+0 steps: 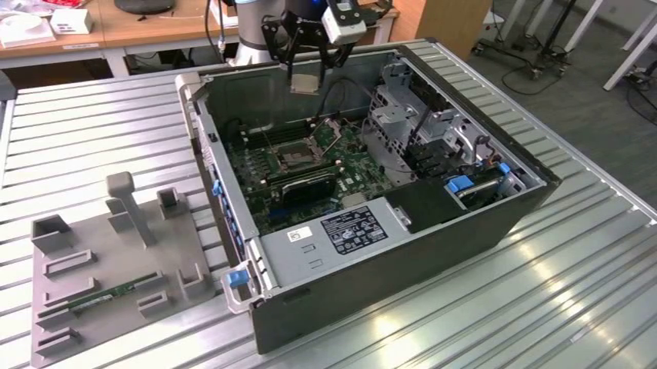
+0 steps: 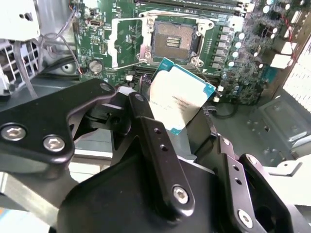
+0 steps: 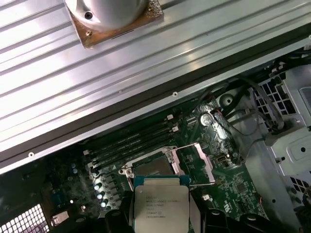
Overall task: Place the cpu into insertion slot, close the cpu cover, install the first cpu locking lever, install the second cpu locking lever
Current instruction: 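Place the cpu into insertion slot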
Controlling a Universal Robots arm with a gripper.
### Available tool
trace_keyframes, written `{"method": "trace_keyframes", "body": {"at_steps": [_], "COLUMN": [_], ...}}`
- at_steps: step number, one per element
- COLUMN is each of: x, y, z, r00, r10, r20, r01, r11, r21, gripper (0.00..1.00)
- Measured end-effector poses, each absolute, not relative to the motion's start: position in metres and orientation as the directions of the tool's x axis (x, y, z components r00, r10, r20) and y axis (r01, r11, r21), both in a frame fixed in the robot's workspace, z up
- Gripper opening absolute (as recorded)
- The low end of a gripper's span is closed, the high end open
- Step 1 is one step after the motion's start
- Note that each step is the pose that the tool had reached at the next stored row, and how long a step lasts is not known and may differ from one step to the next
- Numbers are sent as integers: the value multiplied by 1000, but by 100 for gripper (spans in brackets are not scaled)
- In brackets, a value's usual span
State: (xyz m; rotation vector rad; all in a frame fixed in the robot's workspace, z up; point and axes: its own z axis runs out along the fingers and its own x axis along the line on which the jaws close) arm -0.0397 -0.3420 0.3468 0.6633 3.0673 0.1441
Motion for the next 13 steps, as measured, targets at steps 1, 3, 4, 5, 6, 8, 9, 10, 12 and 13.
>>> {"method": "trace_keyframes", "body": {"at_steps": [1,3,4,5,6,8,9,10,12,13], "x": [-40,-40,-40,-40,-40,-40,-40,-40,-40,-40], "y": [-342,-342,-342,-342,-342,-342,-342,-342,-342,-342], "z": [347,347,346,346,346,346,346,346,346,346], "r00": [-905,-892,-885,-878,-871,-856,-849,-840,-824,-815], "r10": [425,452,465,478,491,516,528,542,567,579], "r20": [19,19,19,19,19,19,19,19,19,19], "r01": [425,452,465,477,490,515,528,541,566,578], "r11": [901,888,881,874,867,852,845,836,819,811], "r21": [90,90,90,90,90,90,90,90,90,90], "gripper": [54,54,54,54,54,54,54,54,54,54]}}
